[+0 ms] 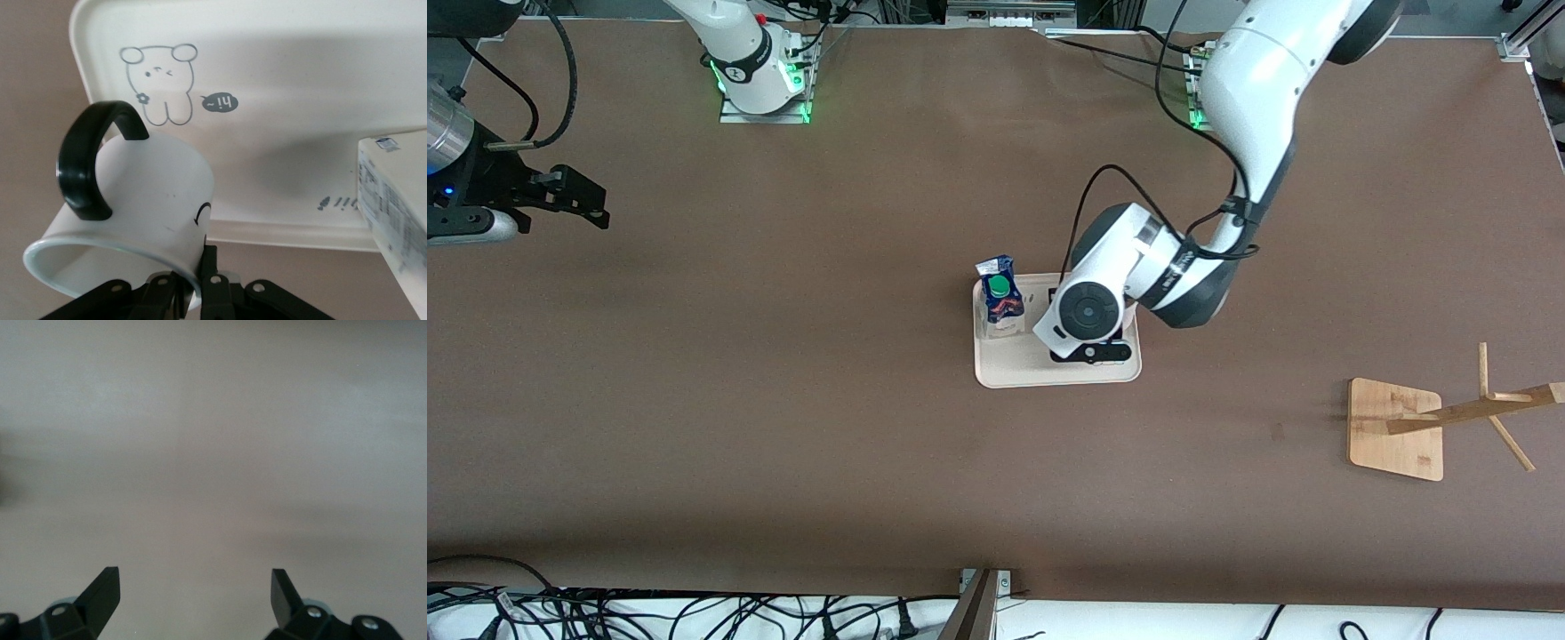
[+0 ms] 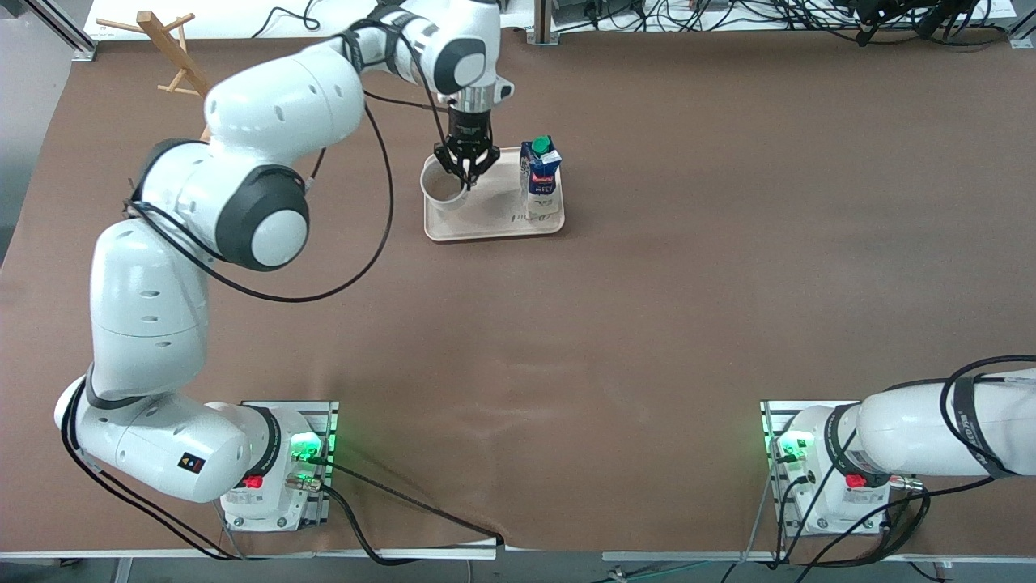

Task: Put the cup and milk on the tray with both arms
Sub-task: 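Carry the mug over the tray and lower it beside the carton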

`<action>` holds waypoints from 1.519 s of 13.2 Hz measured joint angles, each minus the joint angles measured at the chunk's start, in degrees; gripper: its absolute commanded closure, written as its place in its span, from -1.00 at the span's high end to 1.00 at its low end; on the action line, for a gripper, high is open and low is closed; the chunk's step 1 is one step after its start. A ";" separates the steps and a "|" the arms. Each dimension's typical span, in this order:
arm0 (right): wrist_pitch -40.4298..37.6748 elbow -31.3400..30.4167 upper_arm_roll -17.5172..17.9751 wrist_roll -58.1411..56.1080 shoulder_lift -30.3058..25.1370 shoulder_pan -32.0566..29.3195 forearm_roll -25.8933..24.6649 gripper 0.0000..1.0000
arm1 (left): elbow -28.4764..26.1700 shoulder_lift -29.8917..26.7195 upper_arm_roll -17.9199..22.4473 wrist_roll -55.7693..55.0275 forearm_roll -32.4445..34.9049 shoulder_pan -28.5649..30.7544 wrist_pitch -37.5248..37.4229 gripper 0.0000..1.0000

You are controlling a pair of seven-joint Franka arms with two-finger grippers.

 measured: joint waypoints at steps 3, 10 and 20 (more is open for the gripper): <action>0.00 0.00 -0.01 0.00 0.00 0.00 0.00 1.00 | 0.61 1.76 0.46 -0.95 0.00 -0.54 0.31 -1.00; 0.00 0.00 -0.03 0.00 0.00 0.00 0.00 1.00 | 0.67 2.33 0.98 -0.99 0.12 -0.33 0.43 1.00; -0.01 0.00 -0.05 0.00 0.00 0.00 0.00 1.00 | 3.72 -1.89 1.07 0.46 0.44 2.95 -1.87 1.00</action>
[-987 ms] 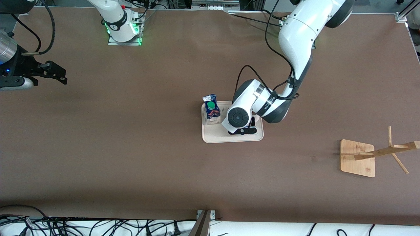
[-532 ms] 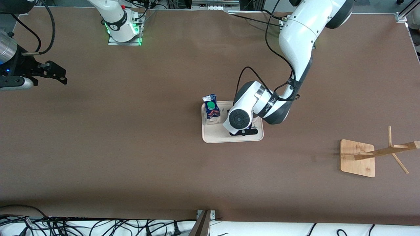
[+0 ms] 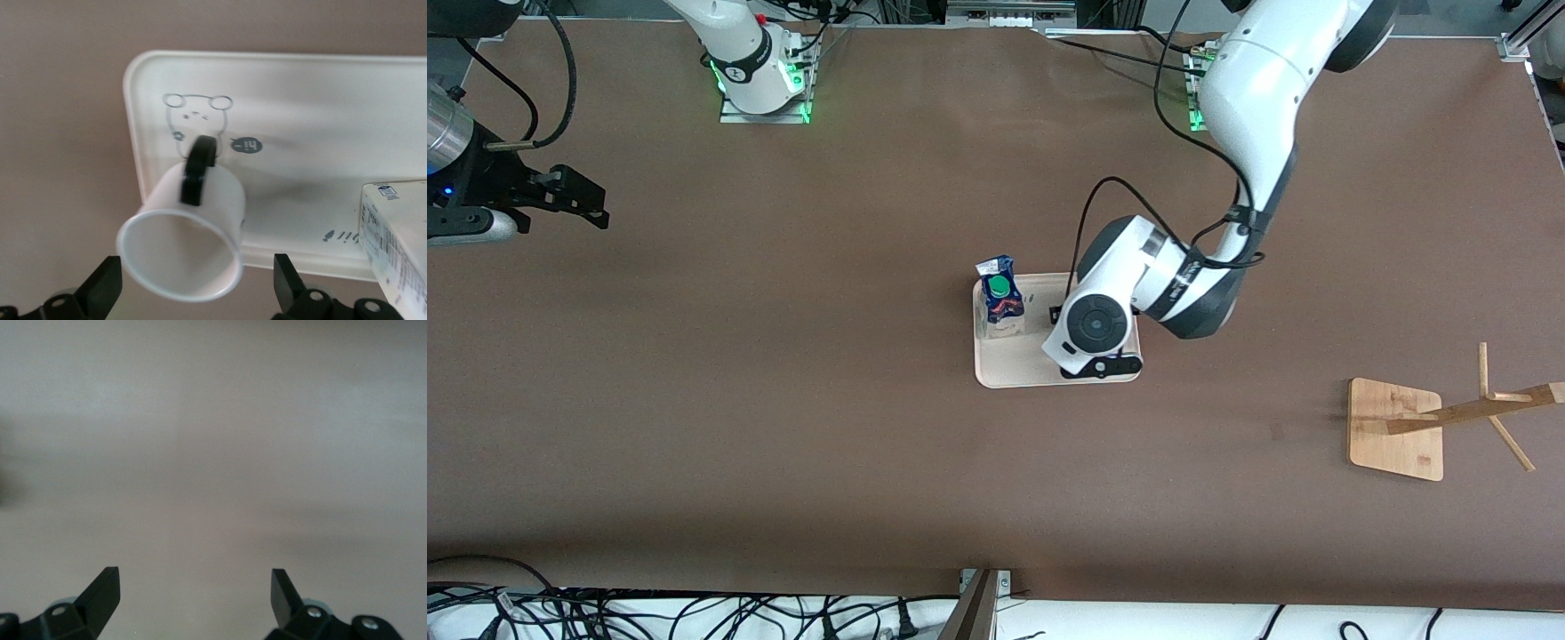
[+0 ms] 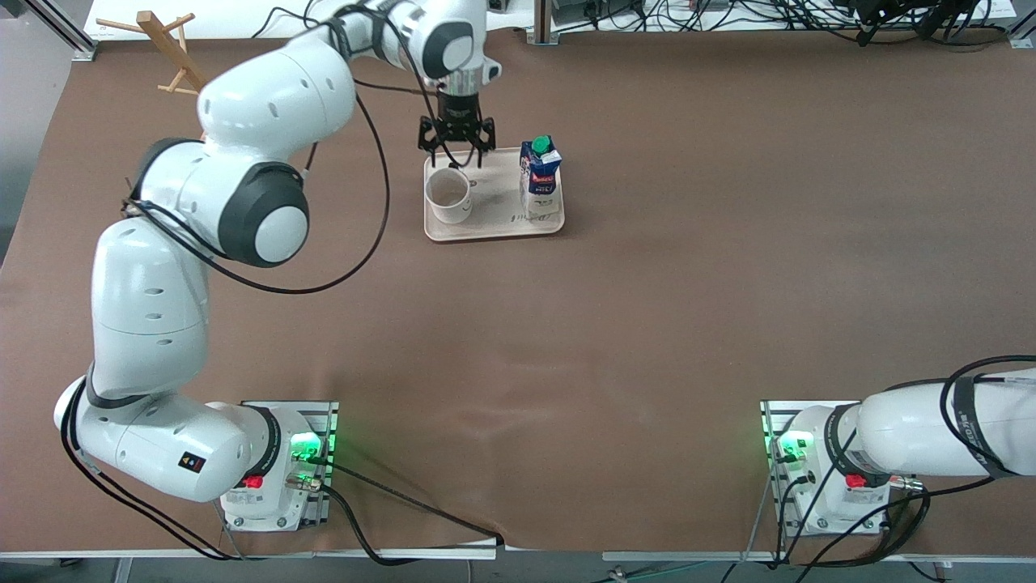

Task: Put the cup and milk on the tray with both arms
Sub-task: 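Carry the mug over the tray and lower it beside the carton, then open the left gripper and raise it away from the mug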

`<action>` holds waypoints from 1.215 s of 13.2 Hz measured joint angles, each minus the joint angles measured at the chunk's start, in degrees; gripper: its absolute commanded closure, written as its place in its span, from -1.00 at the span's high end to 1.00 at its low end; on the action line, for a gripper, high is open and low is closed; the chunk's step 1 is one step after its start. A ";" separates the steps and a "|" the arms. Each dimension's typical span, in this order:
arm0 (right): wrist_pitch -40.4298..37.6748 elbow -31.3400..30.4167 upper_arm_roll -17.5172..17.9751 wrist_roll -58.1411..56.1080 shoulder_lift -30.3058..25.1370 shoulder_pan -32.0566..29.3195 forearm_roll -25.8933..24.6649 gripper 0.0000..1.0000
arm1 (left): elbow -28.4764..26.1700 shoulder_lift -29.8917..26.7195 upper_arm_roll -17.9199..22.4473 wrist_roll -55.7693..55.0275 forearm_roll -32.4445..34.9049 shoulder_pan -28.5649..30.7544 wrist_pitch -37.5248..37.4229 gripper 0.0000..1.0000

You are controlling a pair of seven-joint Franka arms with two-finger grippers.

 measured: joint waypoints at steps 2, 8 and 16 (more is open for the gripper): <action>0.00 0.00 0.00 0.00 0.00 0.00 0.00 1.00 | 0.54 -4.15 0.01 3.76 0.02 1.53 -1.45 1.00; 0.00 0.00 -0.01 0.00 0.00 -0.01 0.00 1.00 | 0.75 -18.87 0.51 17.68 0.32 9.35 -3.86 1.00; -0.01 0.00 -0.02 0.00 0.00 -0.01 0.02 1.00 | 0.96 -25.31 1.18 28.15 3.83 20.16 -4.33 1.00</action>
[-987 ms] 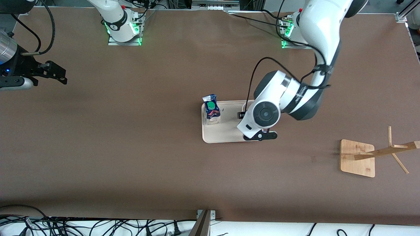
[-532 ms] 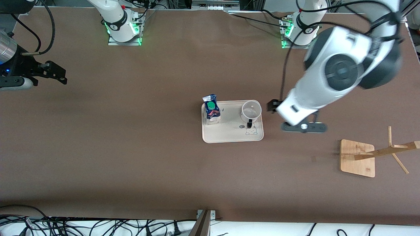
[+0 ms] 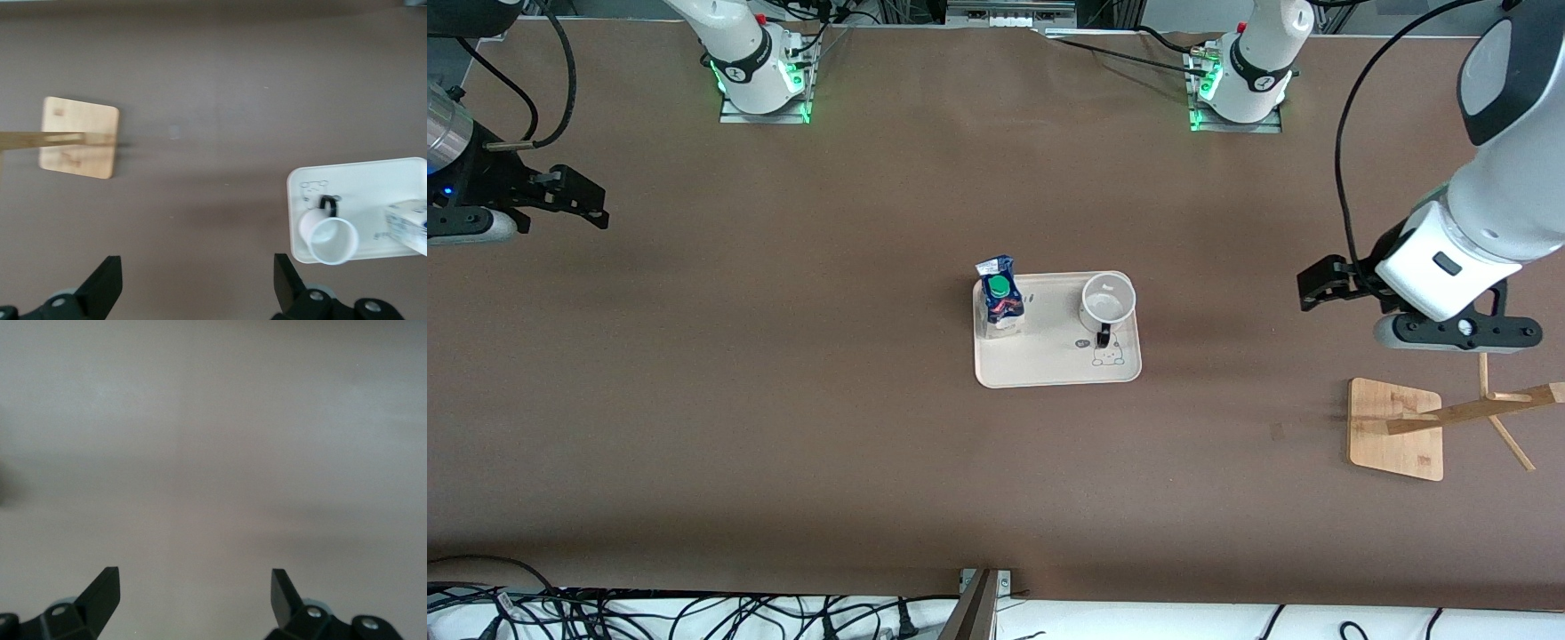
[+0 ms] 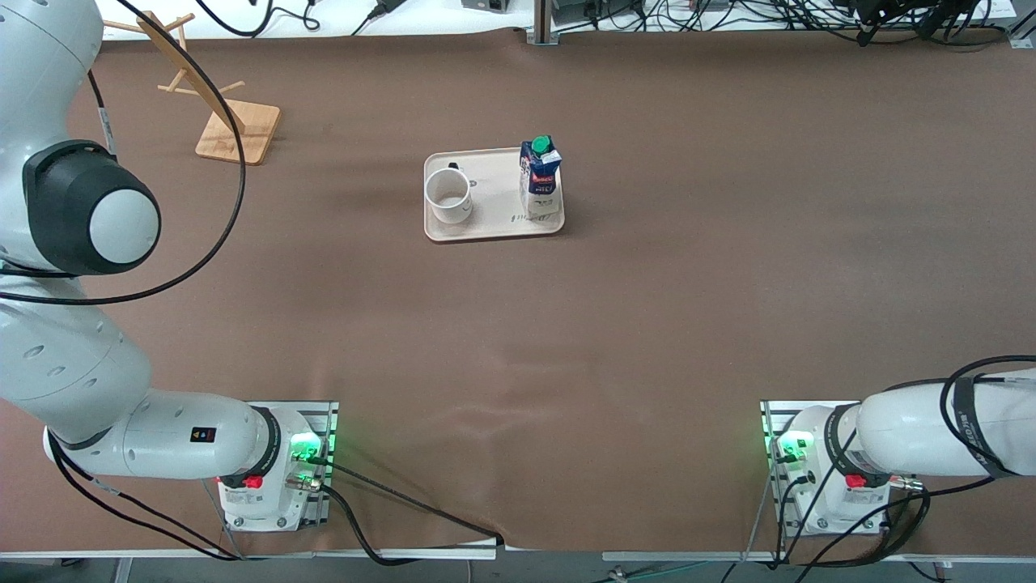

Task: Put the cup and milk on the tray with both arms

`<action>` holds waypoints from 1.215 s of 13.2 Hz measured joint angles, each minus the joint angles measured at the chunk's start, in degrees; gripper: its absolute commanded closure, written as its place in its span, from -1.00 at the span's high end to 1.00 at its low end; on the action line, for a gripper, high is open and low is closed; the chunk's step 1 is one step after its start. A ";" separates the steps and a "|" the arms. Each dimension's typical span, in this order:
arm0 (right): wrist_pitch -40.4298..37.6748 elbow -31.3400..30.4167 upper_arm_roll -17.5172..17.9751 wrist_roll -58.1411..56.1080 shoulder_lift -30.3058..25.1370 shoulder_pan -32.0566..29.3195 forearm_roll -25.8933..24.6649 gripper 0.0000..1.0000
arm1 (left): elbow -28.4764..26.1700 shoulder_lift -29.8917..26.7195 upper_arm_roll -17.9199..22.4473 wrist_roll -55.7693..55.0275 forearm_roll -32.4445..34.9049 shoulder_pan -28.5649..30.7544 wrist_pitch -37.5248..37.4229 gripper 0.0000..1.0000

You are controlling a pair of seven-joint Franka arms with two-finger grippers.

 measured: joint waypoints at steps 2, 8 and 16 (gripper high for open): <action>0.00 0.00 0.00 0.00 0.00 0.00 0.00 1.00 | -3.17 -1.79 -0.26 0.09 0.19 2.00 1.30 1.00; -0.01 0.00 0.00 0.00 0.00 0.00 0.01 1.00 | -27.38 -18.28 -0.82 4.95 -0.17 5.41 13.89 1.00; -0.01 0.00 0.00 0.00 0.00 0.00 0.01 1.00 | -26.85 -19.30 -1.56 6.18 -0.17 5.04 10.82 1.00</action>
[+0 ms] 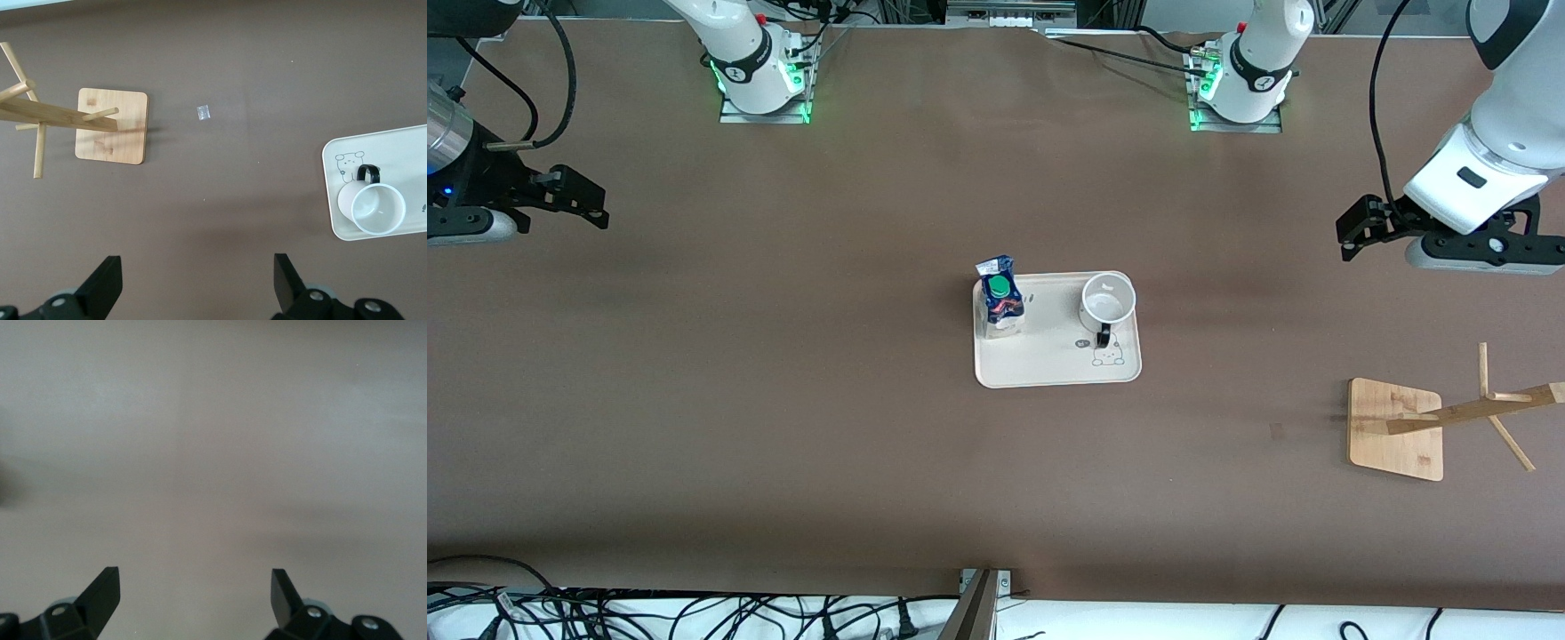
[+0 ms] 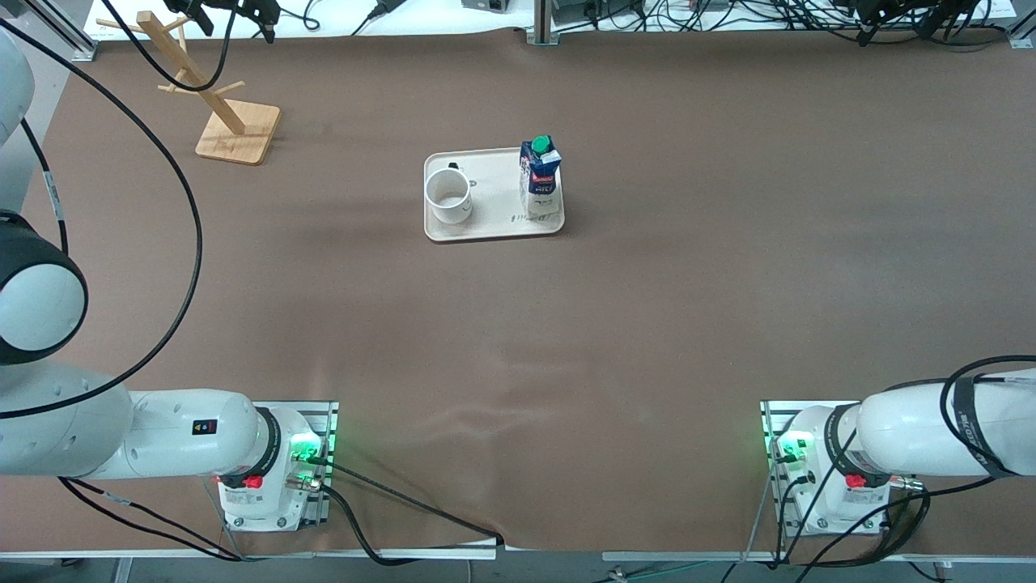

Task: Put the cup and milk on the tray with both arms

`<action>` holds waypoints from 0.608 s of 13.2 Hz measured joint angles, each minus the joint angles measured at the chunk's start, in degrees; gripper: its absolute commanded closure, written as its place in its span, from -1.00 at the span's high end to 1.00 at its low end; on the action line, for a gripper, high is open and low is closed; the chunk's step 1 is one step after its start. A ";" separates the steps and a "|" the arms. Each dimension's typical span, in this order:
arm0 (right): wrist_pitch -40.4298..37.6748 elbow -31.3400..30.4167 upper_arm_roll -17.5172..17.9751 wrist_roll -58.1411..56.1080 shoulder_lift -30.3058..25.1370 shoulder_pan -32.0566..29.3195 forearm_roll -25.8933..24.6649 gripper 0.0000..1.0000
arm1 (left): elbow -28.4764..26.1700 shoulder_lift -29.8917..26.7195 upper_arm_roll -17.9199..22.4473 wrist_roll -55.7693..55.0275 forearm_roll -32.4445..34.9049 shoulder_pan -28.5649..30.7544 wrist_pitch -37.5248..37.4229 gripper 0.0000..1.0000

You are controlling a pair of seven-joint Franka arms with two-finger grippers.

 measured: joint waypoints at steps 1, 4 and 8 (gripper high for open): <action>0.00 0.00 0.00 0.00 0.00 0.00 0.00 1.00 | 0.08 -0.16 -0.12 0.00 0.00 -0.14 -0.23 1.00; 0.00 0.00 0.00 0.00 0.00 0.00 0.00 1.00 | 0.17 -0.29 -0.14 0.00 0.00 -0.68 -0.36 1.00; 0.00 0.00 0.00 0.00 0.00 0.00 0.00 1.00 | 0.25 -0.62 1.08 -0.28 0.00 -1.38 -2.34 1.00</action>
